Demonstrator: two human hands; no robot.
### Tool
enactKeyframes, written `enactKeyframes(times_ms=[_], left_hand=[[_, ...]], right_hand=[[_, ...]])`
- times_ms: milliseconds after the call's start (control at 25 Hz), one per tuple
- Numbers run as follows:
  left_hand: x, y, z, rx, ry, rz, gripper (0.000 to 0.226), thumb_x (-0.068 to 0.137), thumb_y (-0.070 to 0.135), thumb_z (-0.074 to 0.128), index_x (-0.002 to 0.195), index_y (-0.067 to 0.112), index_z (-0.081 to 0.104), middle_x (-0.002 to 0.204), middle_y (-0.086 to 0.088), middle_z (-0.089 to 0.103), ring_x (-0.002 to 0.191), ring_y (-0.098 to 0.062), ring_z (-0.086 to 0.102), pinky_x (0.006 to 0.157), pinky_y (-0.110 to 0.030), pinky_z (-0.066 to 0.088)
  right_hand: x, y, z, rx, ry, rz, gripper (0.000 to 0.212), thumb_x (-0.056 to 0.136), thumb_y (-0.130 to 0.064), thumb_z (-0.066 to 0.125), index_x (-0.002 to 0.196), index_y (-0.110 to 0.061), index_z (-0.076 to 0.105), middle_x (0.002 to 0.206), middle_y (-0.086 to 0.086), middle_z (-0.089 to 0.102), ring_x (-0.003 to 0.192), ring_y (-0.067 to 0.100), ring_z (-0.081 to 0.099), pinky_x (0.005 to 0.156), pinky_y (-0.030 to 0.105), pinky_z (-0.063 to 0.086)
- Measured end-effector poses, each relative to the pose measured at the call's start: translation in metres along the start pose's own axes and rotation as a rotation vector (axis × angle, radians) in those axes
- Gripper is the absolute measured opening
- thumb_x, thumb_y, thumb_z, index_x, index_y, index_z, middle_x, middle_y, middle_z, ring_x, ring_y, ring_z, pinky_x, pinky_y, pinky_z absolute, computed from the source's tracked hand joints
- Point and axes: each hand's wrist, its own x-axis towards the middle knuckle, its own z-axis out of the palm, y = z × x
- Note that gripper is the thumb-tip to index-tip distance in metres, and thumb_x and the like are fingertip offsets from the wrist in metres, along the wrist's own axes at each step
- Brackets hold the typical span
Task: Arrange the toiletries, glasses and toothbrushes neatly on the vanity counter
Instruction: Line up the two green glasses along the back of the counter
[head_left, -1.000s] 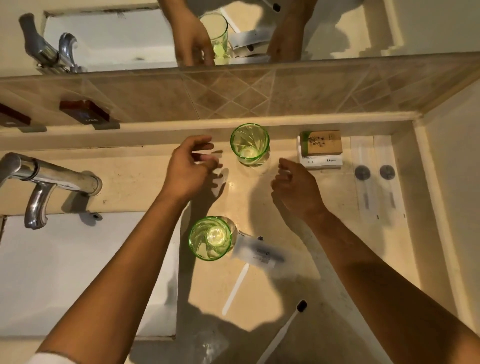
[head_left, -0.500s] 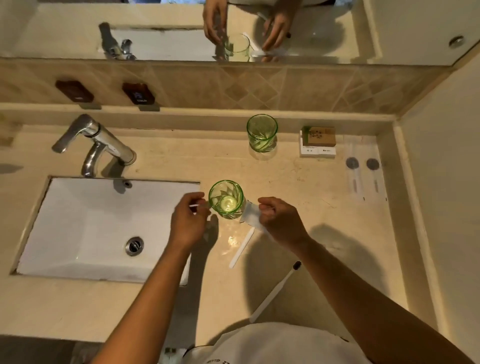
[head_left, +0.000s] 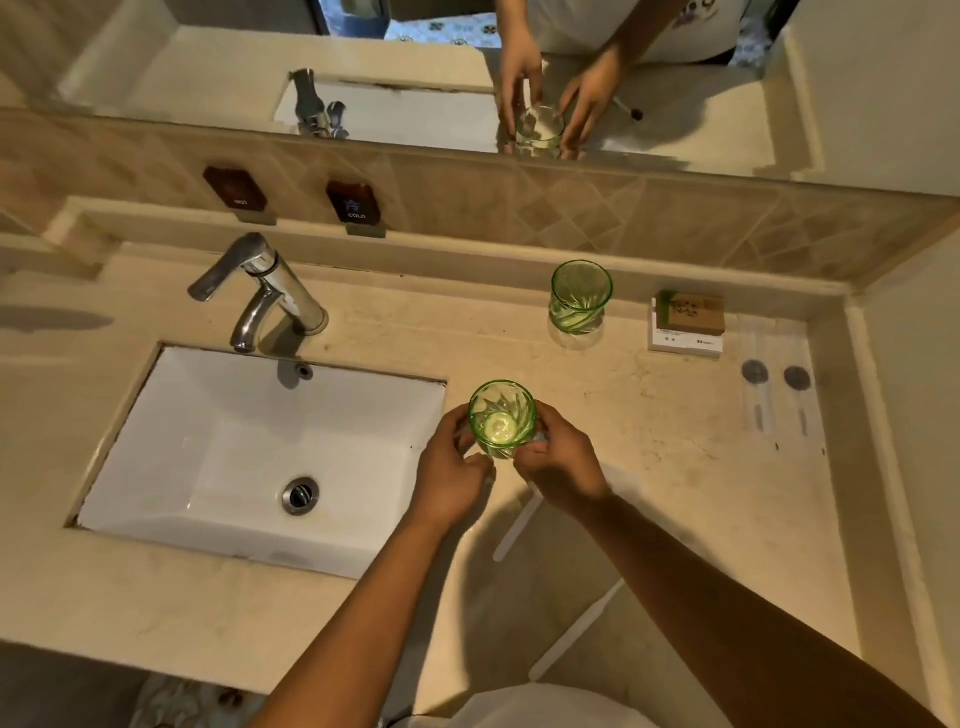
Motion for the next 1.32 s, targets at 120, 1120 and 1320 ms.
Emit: enactKeyframes(times_ms=[120, 1120, 1320], left_hand=[[0.007, -0.001, 0.0, 0.021, -0.003, 0.007, 0.076, 0.079, -0.009, 0.062, 0.142, 0.032, 0.049, 0.117, 0.031, 0.058, 0.102, 0.024, 0.055, 0.072, 0.002, 0.047], [0.179, 0.077, -0.006, -0.015, 0.006, 0.103, 0.069, 0.087, 0.004, 0.073, 0.146, 0.028, 0.049, 0.139, 0.005, 0.061, 0.126, -0.013, 0.06, 0.088, -0.019, 0.053], [0.187, 0.078, -0.004, -0.023, 0.007, 0.122, 0.069, 0.087, 0.003, 0.072, 0.147, 0.028, 0.049, 0.14, 0.005, 0.062, 0.127, -0.014, 0.06, 0.102, -0.031, 0.053]], right_hand=[[0.015, 0.002, 0.002, 0.006, 0.002, -0.019, 0.063, 0.063, -0.021, 0.056, 0.126, -0.026, 0.061, 0.11, -0.004, 0.071, 0.095, 0.012, 0.064, 0.081, 0.027, 0.053], [0.189, -0.021, 0.027, 0.117, 0.327, -0.003, 0.051, 0.074, -0.025, 0.058, 0.125, -0.029, 0.056, 0.094, -0.008, 0.074, 0.083, 0.012, 0.071, 0.076, 0.045, 0.062], [0.198, -0.019, 0.027, 0.139, 0.351, -0.012, 0.056, 0.073, -0.027, 0.058, 0.128, -0.031, 0.056, 0.093, -0.011, 0.074, 0.082, 0.004, 0.07, 0.078, 0.041, 0.063]])
